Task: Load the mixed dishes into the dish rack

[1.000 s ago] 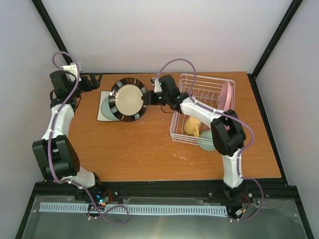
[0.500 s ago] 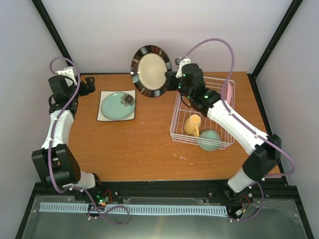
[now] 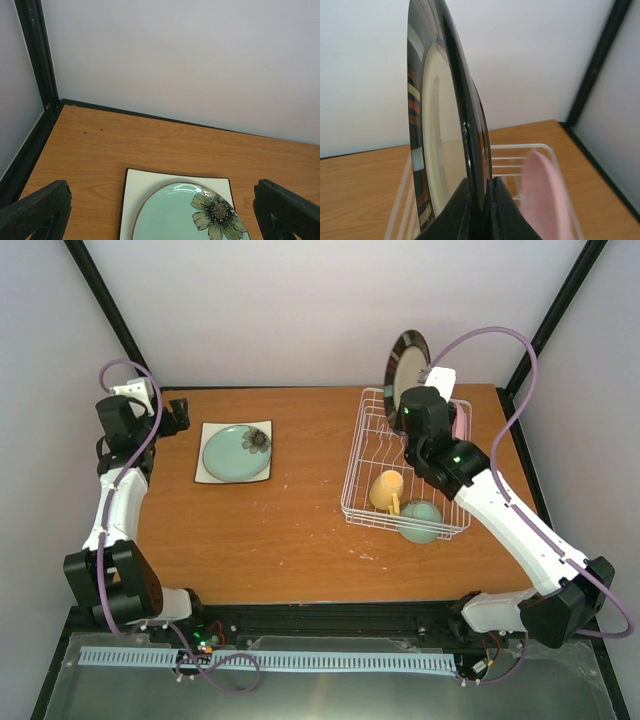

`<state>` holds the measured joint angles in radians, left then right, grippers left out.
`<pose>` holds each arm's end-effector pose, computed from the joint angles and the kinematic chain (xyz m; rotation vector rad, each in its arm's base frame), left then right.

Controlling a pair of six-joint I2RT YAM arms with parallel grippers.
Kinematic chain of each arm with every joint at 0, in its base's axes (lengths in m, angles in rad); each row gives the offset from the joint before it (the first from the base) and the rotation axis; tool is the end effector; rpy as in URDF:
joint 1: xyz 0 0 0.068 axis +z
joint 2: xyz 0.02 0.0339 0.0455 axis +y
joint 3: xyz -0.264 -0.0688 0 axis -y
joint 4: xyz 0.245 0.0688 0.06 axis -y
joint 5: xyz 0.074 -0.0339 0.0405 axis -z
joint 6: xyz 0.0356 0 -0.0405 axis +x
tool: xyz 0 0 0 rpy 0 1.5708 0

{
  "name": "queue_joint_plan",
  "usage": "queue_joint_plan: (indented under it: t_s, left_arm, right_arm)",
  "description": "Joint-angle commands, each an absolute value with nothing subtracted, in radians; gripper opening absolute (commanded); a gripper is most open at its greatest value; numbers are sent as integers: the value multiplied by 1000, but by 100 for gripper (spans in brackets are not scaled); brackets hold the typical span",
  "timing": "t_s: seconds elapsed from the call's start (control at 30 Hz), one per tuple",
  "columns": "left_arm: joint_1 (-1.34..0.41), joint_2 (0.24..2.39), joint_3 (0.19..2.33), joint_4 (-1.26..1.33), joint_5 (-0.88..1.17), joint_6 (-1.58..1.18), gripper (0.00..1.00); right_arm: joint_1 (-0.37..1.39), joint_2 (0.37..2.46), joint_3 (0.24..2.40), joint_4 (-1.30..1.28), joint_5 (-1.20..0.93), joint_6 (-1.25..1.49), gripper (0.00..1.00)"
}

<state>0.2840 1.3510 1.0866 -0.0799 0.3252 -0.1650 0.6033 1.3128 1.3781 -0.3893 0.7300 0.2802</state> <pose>0.3065 0.0776 0.3287 -0.2081 1.8916 -0.2305 0.2510 0.1441 0.4126 0.1927 1.8005 -0.0664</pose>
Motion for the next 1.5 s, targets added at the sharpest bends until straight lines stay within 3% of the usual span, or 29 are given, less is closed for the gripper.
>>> queue_joint_plan:
  t_s: [0.0, 0.27, 0.73, 1.47]
  left_arm:
    - [288, 1315, 1075, -85, 321, -144, 100]
    - [288, 1315, 1065, -79, 335, -146, 100]
    - [288, 1307, 1059, -75, 318, -136, 100]
    - [288, 1295, 1062, -83, 282, -112, 100]
  right_arm:
    - [600, 1227, 1355, -345, 978, 288, 3]
    - [575, 1194, 1283, -447, 1093, 335, 3]
    - [448, 1221, 1165, -501, 1006, 437, 3]
    - [436, 1423, 1152, -467, 902, 472, 3]
